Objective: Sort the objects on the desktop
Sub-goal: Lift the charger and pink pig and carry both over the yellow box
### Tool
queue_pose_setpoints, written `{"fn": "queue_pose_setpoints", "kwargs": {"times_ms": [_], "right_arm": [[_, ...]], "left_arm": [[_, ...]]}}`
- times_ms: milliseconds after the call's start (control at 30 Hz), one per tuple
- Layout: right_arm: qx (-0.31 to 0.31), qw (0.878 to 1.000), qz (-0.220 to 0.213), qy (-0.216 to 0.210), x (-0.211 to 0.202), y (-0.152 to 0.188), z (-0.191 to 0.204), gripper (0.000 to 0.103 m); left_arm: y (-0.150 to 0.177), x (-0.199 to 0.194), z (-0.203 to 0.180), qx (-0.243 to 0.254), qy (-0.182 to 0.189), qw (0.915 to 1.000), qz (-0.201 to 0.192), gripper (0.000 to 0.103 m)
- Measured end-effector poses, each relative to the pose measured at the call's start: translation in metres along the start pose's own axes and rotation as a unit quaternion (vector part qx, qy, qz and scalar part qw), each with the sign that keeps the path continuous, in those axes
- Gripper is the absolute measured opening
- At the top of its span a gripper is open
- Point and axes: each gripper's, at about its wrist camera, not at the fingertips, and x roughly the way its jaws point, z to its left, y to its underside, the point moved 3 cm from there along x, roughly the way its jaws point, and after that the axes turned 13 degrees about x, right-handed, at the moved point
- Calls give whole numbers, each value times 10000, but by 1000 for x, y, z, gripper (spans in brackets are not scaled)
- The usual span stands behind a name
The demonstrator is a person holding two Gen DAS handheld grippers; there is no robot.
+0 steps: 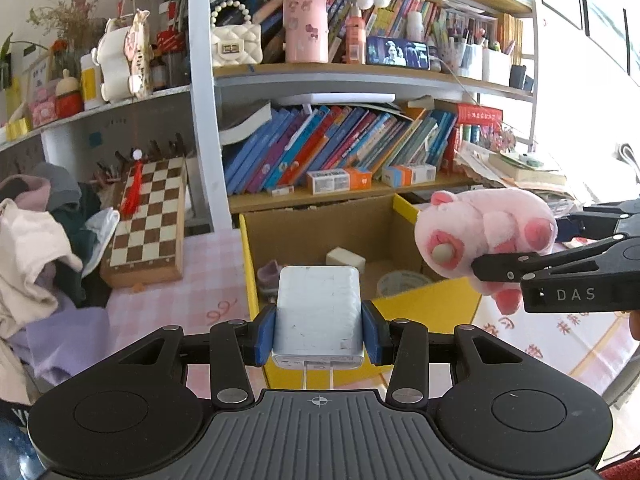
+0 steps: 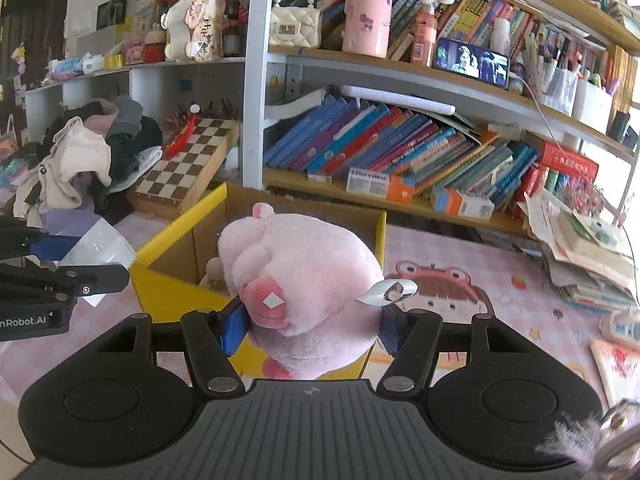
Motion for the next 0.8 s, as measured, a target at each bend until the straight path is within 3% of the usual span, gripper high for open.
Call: {"fn": "queue_pose_setpoints", "kwargs": {"times_ms": [400,800], "right_arm": [[-382,9986,-228,-286,43,-44,1,61],[-873,9944,-8,-600,108,-75,4,61]], "left_arm": [[-30,39,2,81,-94,9999,-52,42],[-45,83,-4,182,-181,9995,208,42]]}}
